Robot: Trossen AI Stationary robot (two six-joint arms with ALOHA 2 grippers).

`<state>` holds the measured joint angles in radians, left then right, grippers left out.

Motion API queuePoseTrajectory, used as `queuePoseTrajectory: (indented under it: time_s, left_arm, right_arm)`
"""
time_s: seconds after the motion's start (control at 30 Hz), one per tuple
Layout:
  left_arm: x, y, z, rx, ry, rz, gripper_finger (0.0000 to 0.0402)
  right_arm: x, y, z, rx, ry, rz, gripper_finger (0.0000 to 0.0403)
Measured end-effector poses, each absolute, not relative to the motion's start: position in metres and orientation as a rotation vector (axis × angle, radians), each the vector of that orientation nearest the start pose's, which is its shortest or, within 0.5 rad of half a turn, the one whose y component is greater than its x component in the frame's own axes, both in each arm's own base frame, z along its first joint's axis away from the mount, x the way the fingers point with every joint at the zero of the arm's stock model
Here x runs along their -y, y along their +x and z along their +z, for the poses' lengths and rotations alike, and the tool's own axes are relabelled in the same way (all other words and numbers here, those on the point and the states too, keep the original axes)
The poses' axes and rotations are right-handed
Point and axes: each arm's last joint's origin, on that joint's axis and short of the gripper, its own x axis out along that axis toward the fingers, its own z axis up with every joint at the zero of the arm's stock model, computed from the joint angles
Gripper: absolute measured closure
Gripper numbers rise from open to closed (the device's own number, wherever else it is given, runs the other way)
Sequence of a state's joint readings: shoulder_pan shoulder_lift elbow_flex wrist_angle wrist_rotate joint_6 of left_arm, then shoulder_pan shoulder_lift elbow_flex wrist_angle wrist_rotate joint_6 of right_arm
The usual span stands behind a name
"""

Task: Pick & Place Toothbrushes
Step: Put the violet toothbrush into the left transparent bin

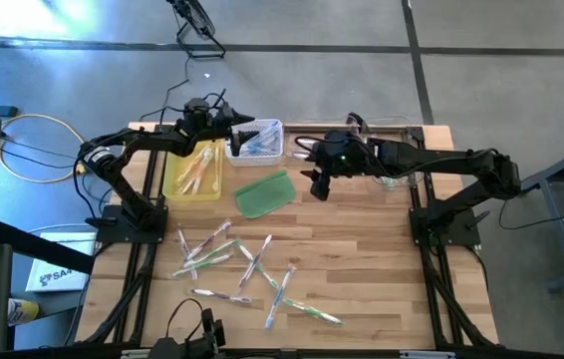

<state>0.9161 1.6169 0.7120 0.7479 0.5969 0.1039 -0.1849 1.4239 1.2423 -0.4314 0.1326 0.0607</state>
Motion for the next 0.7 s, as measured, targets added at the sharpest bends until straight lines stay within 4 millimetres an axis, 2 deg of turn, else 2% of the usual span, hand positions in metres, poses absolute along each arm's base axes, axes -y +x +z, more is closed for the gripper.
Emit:
queuePoseTrajectory:
  time_s: [0.1, 0.27, 0.4, 0.6, 0.7]
  left_arm:
    - [-0.245, 0.209, 0.198, -0.125, -0.013, 0.318, 0.0142]
    - [-0.242, 0.212, 0.198, -0.129, 0.044, 0.3, 0.0142]
    - [-0.235, 0.219, 0.201, -0.116, 0.069, 0.274, 0.0142]
    - [-0.212, 0.227, 0.201, -0.005, 0.161, 0.227, 0.0142]
    - [-0.204, 0.225, 0.198, 0.026, 0.179, 0.203, 0.0142]
  right_arm:
    - [0.063, 0.308, 0.328, -0.541, 0.139, -0.348, 0.0227]
    - [0.063, 0.309, 0.329, -0.533, 0.13, -0.339, 0.0227]
    - [0.061, 0.31, 0.329, -0.536, 0.12, -0.237, 0.0227]
    - [0.068, 0.293, 0.343, -0.497, 0.143, -0.155, 0.0227]
    - [0.07, 0.281, 0.338, -0.467, 0.154, -0.166, 0.0227]
